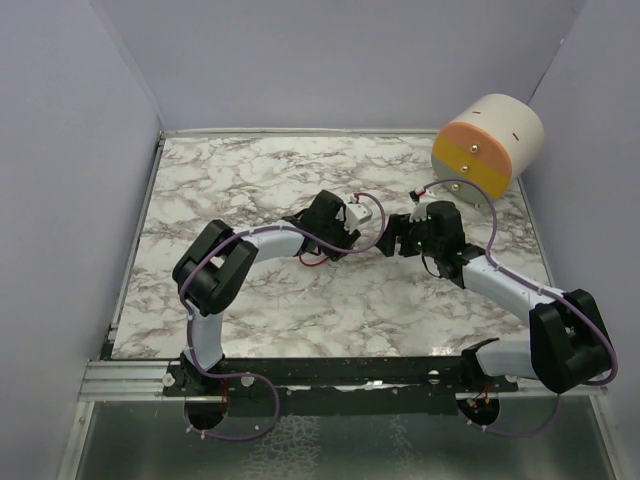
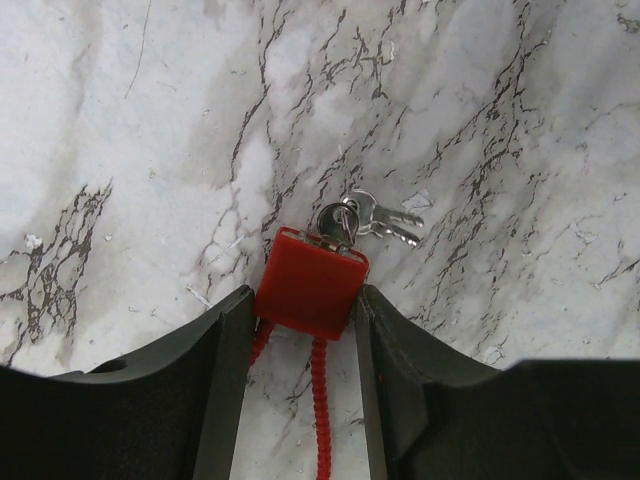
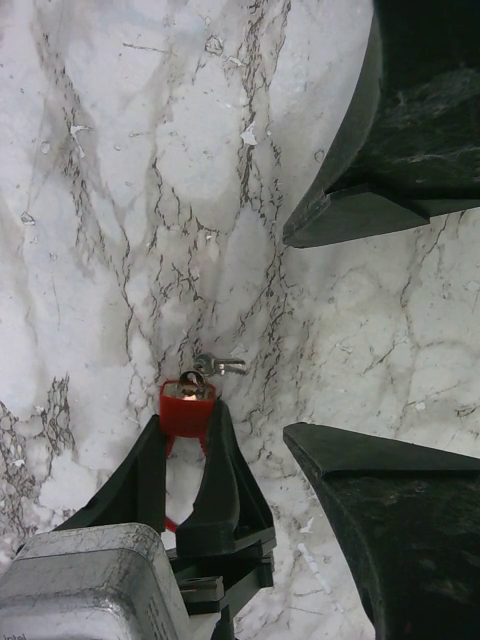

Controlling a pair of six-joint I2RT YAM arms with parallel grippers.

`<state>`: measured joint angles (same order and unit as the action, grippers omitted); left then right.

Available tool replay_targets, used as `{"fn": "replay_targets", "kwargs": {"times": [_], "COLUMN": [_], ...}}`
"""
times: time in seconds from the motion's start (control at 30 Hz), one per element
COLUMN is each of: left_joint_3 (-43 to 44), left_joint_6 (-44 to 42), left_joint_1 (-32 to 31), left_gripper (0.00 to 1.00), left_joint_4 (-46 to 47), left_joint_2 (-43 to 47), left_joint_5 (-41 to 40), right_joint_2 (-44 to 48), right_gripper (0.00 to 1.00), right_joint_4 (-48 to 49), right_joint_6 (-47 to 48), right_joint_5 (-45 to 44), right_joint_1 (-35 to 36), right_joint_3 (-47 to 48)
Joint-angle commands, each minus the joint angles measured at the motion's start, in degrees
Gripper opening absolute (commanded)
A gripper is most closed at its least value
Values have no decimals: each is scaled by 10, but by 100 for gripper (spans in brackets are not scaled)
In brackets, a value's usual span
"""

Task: Unlock with the key

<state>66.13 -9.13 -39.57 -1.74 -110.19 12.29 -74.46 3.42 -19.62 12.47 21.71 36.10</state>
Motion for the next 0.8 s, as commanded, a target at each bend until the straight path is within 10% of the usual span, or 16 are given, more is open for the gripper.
{"fn": "replay_targets", "kwargs": {"times": [0.0,0.33,0.77], "left_joint_3": [2,-3,-115], "left_joint_6": [-5,0,88], "left_joint_1": [6,9,4], "left_gripper": [42,0,0], "left_joint_4": [-24,-23,146], "left_joint_2": [-20,-18,121], "left_joint_5": [18,34,40], "right_joint_2": [10,0,17], "right_gripper": [72,72,68], "right_joint_4": [-4,3,22], "right_joint_6": [9,8,-22], "right_joint_5": [-18,-15,5], "right_joint_1": [3,3,3], "right_joint_3": [-3,-3,-9]}}
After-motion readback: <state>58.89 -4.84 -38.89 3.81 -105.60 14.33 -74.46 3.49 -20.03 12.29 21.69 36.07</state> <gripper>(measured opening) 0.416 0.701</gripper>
